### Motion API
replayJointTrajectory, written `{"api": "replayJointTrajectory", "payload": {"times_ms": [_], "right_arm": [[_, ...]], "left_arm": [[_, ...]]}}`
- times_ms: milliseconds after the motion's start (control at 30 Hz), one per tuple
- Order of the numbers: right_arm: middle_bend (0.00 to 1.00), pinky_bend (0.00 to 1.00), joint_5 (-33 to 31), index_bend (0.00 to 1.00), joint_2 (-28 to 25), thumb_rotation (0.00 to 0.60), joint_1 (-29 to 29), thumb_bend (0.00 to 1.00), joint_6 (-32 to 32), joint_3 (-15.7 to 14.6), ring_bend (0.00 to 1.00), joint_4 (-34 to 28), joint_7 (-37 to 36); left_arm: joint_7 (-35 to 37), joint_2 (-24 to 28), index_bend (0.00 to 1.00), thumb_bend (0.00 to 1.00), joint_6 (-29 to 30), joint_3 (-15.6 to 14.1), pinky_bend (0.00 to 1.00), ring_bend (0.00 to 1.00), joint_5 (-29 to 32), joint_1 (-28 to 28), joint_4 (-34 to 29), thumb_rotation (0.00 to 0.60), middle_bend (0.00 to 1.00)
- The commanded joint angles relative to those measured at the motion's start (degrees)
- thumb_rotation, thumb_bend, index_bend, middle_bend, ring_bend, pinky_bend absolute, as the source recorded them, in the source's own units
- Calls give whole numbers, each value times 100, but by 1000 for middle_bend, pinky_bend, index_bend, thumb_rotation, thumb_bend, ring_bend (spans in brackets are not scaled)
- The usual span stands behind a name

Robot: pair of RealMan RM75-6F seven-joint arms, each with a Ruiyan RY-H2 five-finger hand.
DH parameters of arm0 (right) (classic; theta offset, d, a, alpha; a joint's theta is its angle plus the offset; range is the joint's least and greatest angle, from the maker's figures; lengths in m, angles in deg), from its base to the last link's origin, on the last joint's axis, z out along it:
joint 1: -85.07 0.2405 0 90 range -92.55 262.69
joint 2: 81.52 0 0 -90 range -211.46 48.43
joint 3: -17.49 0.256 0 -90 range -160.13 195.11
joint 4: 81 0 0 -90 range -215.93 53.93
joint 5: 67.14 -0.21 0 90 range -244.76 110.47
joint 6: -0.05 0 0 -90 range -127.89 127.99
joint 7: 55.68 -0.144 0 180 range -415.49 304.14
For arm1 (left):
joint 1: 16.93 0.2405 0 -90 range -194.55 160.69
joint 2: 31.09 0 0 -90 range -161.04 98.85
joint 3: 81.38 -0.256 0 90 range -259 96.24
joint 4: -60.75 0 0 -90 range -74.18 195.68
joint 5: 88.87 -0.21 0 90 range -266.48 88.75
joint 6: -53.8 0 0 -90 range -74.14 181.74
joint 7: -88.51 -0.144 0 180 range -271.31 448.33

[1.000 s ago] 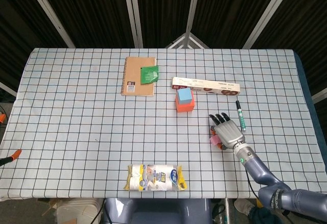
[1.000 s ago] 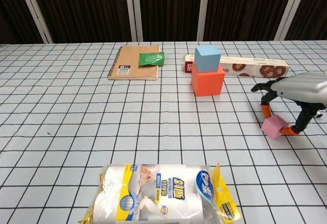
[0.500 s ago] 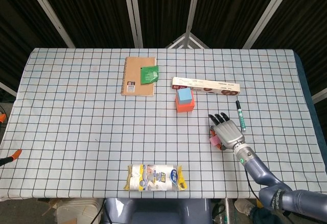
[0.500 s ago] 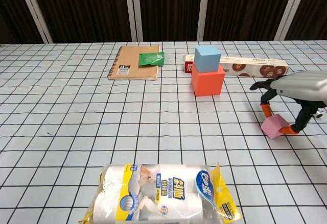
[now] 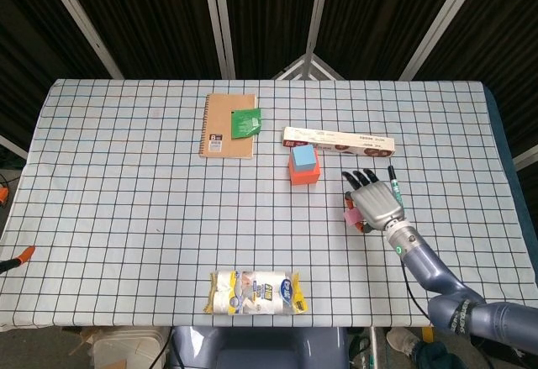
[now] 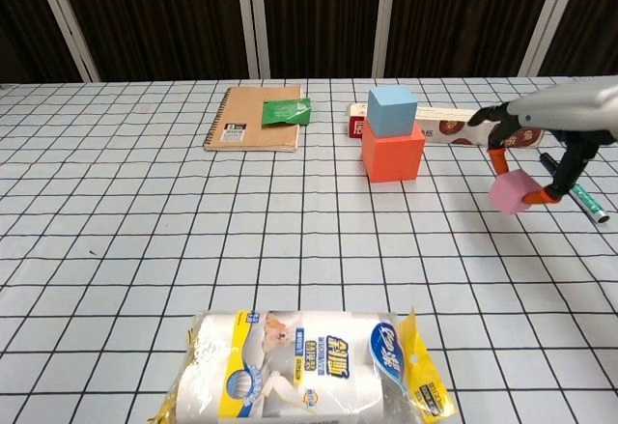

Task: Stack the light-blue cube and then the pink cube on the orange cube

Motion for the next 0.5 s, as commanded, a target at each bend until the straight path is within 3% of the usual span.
{"api": "replayJointTrajectory", "payload": {"times_ms": [33, 167, 367, 500], "right_arm": [[0, 0, -1090, 509, -617, 600, 663, 351, -299, 377, 0, -480, 471], [0, 0, -2295, 509, -988, 600, 1382, 352, -545, 511, 0, -640, 795], [0, 0, -3726, 509, -1146, 600, 2307, 363, -646, 382, 0, -497, 1237], [0, 0, -4764, 509, -1077, 600, 2972, 368, -864, 138, 0, -172, 1481]], "left_arm": [[18, 6, 31, 114, -7, 5, 0, 0, 10, 1, 8, 600, 0], [45, 17, 31, 114, -4, -10, 0, 0, -39, -2, 11, 600, 0], [124, 33, 31, 114, 60, -10, 0, 0, -69, 33, 28, 600, 0], [176, 42, 31, 114, 65, 4, 0, 0, -51, 44, 50, 600, 0]]}}
